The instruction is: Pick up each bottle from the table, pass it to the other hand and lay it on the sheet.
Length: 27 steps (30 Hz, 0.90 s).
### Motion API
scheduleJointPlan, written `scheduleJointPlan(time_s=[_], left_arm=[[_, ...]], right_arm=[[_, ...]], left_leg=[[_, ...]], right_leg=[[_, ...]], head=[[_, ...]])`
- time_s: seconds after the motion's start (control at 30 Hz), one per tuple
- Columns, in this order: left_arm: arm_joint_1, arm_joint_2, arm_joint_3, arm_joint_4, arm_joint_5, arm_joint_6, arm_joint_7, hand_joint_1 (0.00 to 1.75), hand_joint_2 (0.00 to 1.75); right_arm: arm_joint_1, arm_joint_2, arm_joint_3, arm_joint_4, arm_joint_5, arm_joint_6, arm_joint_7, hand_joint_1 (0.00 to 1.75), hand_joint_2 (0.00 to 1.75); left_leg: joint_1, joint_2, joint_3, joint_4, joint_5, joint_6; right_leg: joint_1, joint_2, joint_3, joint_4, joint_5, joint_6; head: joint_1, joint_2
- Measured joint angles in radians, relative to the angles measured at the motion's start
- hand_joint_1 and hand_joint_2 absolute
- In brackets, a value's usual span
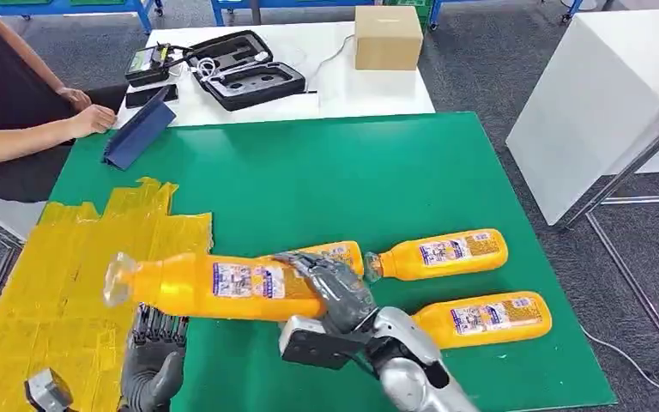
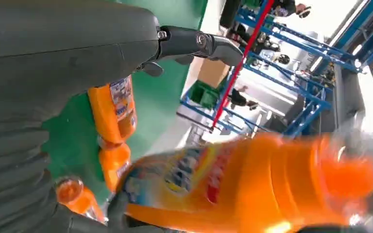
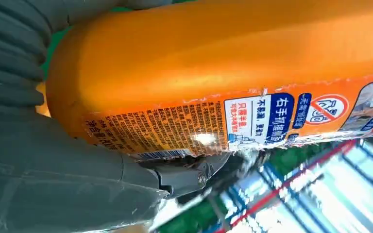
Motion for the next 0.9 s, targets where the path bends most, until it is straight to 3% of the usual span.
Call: scheduleJointPlan(time_s=[0.23,0.9], left_arm=[[-0.020,0.001,-0.084,-0.026,-0.113,0.164,-0.039,0.00,1.75],[-0.027,0.011,-0.127,-0.029,-0.119,0.177,-0.056,0.00,1.75]], right_arm=[[-0.023,0.074,0.063,0.149,0.026,-0.014,0.029,1.75,1.75],[-0.028,0.140,0.122,0.289,0.040,-0.018,0.030,1.75,1.75]], left_leg=[[0.000,0.000,0.000,0.000,0.000,0.000],[0.000,0.001,-0.001,0.000,0.000,0.000]], right_leg=[[0.000,0.000,0.000,0.000,0.000,0.000],[0.000,0.000,-0.001,0.000,0.000,0.000]], head=[[0.000,0.000],[0.000,0.000]])
